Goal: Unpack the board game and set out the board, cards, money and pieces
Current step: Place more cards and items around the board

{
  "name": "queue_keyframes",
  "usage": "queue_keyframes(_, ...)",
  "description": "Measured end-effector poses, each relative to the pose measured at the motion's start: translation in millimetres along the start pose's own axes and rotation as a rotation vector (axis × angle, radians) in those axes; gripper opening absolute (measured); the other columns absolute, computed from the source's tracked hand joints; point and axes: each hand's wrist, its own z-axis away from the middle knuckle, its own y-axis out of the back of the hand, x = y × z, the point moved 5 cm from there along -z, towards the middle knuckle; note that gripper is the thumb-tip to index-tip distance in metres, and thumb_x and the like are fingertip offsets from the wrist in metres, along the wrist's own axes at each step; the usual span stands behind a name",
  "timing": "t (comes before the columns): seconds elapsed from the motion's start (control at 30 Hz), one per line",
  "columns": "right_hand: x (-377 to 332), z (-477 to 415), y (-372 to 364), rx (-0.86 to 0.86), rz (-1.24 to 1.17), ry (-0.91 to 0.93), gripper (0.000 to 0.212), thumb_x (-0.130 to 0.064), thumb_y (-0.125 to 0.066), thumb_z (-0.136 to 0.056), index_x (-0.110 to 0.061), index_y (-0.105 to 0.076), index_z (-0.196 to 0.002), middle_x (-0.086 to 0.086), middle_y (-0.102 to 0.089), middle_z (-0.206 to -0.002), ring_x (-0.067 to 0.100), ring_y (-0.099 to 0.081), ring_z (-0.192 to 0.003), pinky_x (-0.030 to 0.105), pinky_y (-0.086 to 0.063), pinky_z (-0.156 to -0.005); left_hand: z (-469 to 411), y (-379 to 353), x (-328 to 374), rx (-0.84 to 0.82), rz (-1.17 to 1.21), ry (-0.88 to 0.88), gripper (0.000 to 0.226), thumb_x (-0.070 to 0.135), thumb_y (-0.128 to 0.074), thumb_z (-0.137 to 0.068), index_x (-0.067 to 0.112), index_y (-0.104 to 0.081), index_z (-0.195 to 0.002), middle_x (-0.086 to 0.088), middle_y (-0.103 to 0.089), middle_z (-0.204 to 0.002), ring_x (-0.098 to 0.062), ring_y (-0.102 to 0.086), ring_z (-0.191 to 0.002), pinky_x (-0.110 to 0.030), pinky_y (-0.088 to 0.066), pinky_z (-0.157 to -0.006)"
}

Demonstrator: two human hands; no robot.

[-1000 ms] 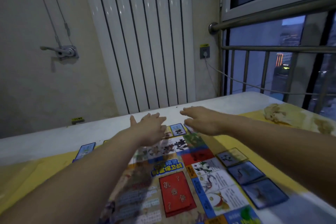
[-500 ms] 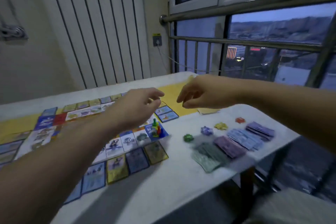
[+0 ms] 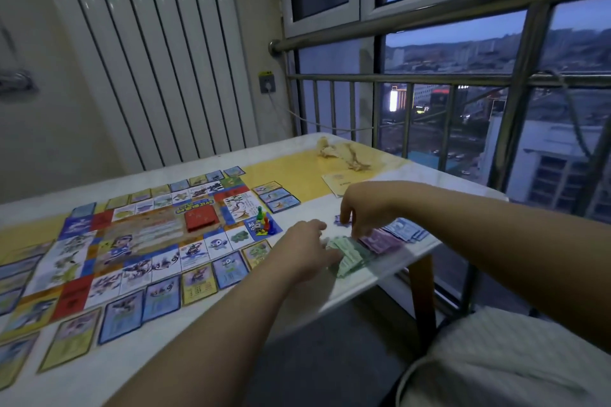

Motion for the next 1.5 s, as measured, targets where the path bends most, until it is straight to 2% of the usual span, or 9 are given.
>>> queue_keyframes(0.07,4,3,2,-0.001,0.041,-0.006,0.036,-0.018,-0.063,-0.089,-0.010,-0.061,-0.124,0.005,-0.071,-0.107,0.016,-0.067,-0.096,0.021,-0.049,-0.072,-10,-2,0,-0.046,-0.037,0.017,0.068,0.041,-0.065,-0.085,0.016,-0.038,-0.142,-0.004,-0.046,-0.141,-0.020,-0.047,-0.124,-0.029,-0.039,-0.094)
queue_keyframes(0.23,22,8,-7,0.065,0.020,-0.035,0.033,-0.011,-0.067,-0.084,-0.015,-0.066,-0.117,0.003,-0.068,-0.111,0.018,-0.063,-0.100,0.025,-0.050,-0.085,-29,-1,12,-0.198,-0.223,0.037,0.065,0.043,-0.068,-0.082,0.014,-0.048,-0.137,-0.004,-0.053,-0.135,-0.022,-0.051,-0.118,-0.029,-0.042,-0.092)
queue_keyframes(0.4,29,7,-22,0.065,0.035,0.001,0.029,-0.015,-0.068,-0.083,-0.019,-0.069,-0.112,0.002,-0.069,-0.109,0.018,-0.061,-0.100,0.020,-0.043,-0.078,-44,3,24,-0.297,-0.442,0.048,0.067,0.051,-0.068,-0.079,0.011,-0.053,-0.132,-0.006,-0.059,-0.127,-0.023,-0.057,-0.110,-0.033,-0.046,-0.093)
queue_keyframes(0.5,31,6,-22,0.095,0.026,0.012,0.027,-0.015,-0.070,-0.081,-0.018,-0.072,-0.108,0.001,-0.071,-0.104,0.017,-0.063,-0.095,0.021,-0.045,-0.076,-48,4,27,-0.344,-0.453,0.067,0.068,0.050,-0.070,-0.078,0.009,-0.054,-0.130,-0.007,-0.061,-0.122,-0.022,-0.063,-0.102,-0.033,-0.053,-0.090)
queue_keyframes(0.63,33,4,-22,0.076,-0.001,0.029,0.028,-0.018,-0.071,-0.081,-0.016,-0.071,-0.109,0.001,-0.070,-0.106,0.015,-0.063,-0.097,0.018,-0.043,-0.075,-54,4,27,-0.395,-0.504,0.068,0.048,0.053,-0.068,-0.079,0.014,-0.062,-0.106,-0.006,-0.066,-0.117,-0.019,-0.064,-0.089,-0.029,-0.053,-0.085)
queue_keyframes(0.8,35,1,-22,0.082,-0.011,0.034,0.029,-0.020,-0.074,-0.079,-0.016,-0.072,-0.108,0.001,-0.071,-0.105,0.016,-0.063,-0.096,0.019,-0.044,-0.074,-57,2,26,-0.440,-0.451,0.098,0.050,0.050,-0.069,-0.079,0.012,-0.065,-0.111,-0.003,-0.061,-0.094,-0.018,-0.056,-0.077,-0.024,-0.050,-0.074)
queue_keyframes(0.9,35,1,-22,0.087,0.001,0.034,0.029,-0.020,-0.073,-0.080,-0.015,-0.071,-0.108,0.001,-0.070,-0.105,0.016,-0.064,-0.096,0.019,-0.043,-0.072,-60,1,25,-0.431,-0.385,0.125,0.055,0.043,-0.073,-0.079,0.007,-0.063,-0.118,-0.006,-0.064,-0.105,-0.018,-0.058,-0.082,-0.025,-0.054,-0.081)
queue_keyframes(1.07,35,0,-22,0.090,-0.009,0.033,0.029,-0.020,-0.073,-0.080,-0.014,-0.071,-0.109,0.002,-0.070,-0.106,0.017,-0.063,-0.097,0.020,-0.044,-0.075,-62,-1,29,-0.437,-0.336,0.147,0.059,0.038,-0.075,-0.078,0.007,-0.059,-0.125,-0.008,-0.064,-0.120,-0.021,-0.063,-0.107,-0.032,-0.054,-0.090)
queue_keyframes(1.5,38,-1,-24,0.104,-0.015,0.041,0.030,-0.020,-0.073,-0.080,-0.012,-0.071,-0.109,0.005,-0.069,-0.107,0.020,-0.064,-0.097,0.024,-0.047,-0.079,-63,-5,33,-0.427,-0.177,0.228,0.055,0.032,-0.076,-0.078,0.003,-0.059,-0.122,-0.011,-0.062,-0.121,-0.023,-0.060,-0.110,-0.033,-0.053,-0.092)
